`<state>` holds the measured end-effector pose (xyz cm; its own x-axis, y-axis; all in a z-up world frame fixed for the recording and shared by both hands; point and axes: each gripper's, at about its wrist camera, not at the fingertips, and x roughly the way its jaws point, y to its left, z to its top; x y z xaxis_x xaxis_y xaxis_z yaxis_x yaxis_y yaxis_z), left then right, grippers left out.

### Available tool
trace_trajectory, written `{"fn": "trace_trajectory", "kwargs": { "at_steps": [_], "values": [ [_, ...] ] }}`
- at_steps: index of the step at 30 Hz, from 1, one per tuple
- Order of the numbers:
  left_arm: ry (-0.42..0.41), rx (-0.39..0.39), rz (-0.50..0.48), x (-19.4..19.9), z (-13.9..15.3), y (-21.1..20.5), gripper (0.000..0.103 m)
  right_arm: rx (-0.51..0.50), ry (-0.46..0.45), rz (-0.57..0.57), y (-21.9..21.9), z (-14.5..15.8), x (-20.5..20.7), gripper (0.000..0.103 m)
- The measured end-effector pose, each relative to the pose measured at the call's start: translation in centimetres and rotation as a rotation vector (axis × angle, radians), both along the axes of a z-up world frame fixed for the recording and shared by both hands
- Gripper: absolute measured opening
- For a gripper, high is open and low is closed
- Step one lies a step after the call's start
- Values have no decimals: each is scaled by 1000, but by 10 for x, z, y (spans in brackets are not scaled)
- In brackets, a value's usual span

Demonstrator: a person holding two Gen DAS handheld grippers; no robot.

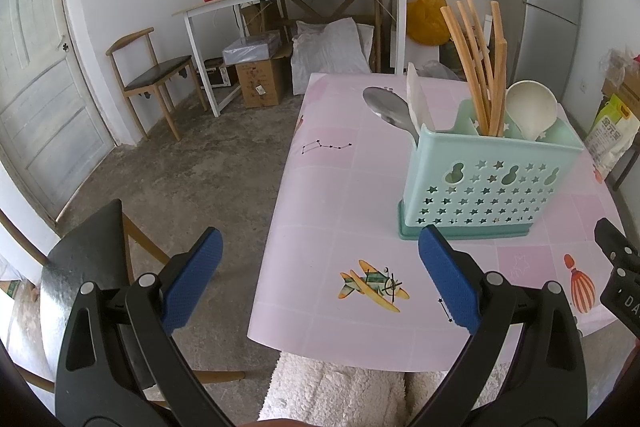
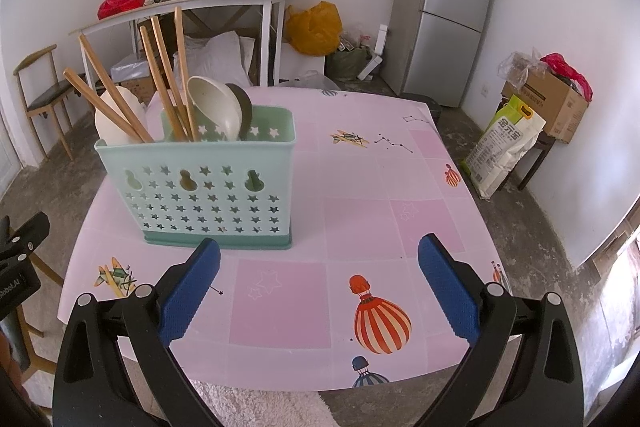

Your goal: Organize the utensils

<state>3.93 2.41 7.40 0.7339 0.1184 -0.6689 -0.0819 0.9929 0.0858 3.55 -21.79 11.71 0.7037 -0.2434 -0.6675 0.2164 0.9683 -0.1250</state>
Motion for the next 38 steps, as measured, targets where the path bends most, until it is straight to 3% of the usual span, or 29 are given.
{"fn": "trace_trajectory", "kwargs": {
  "at_steps": [38],
  "values": [
    [10,-6,-10,5,-7,0,95,5,17,6,0,-4,5,96]
  ]
}}
